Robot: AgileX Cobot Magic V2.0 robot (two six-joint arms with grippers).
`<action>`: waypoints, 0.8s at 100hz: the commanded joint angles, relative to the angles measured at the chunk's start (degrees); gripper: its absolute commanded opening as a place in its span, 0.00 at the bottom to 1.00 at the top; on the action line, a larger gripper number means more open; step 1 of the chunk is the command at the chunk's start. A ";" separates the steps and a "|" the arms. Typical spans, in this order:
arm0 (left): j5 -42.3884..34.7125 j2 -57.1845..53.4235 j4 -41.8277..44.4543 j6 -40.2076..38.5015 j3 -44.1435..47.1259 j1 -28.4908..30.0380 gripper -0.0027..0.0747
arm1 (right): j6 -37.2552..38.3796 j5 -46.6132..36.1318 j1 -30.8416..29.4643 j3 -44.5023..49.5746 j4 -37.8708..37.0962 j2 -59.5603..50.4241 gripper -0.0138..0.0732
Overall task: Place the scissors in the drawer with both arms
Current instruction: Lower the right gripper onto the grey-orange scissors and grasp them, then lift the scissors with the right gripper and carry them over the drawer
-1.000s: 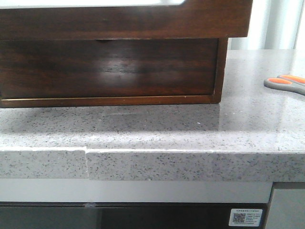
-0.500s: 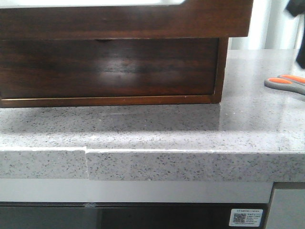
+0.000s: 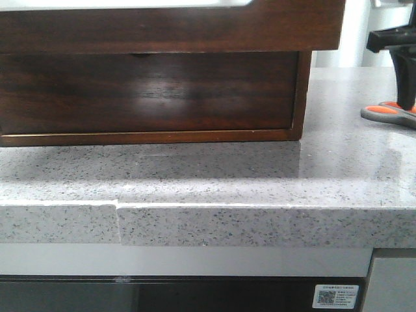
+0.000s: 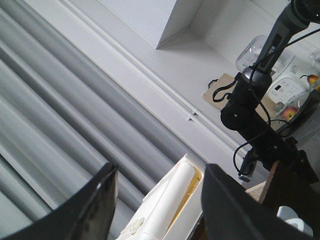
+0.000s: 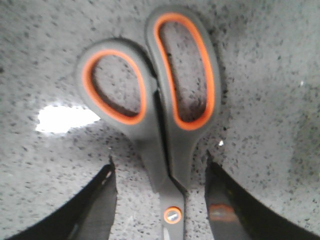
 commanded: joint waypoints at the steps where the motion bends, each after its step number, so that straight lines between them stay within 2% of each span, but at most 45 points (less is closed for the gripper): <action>1: -1.51 0.31 -2.82 -0.98 -1.97 -0.38 0.50 | 0.08 0.69 -0.62 -1.93 -0.59 -1.54 0.56; 51: -1.51 0.31 -2.82 -0.98 -1.97 -0.38 0.50 | -0.03 1.97 -0.82 -2.01 0.94 1.57 0.54; 56: -1.51 0.31 -2.82 -0.98 -1.97 -0.38 0.50 | -0.03 2.05 -0.82 -2.01 0.94 1.57 0.49; 63: -1.51 0.31 -2.82 -0.98 -1.97 -0.38 0.50 | -0.03 2.36 -0.82 -2.01 0.94 1.57 0.36; 75: -1.51 0.31 -2.82 -0.98 -1.97 -0.38 0.50 | -0.03 2.45 -0.82 -2.01 0.94 1.19 0.08; 80: -1.51 0.31 -2.82 -0.98 -1.97 -0.38 0.50 | -0.03 2.59 -0.82 -2.05 0.72 0.81 0.07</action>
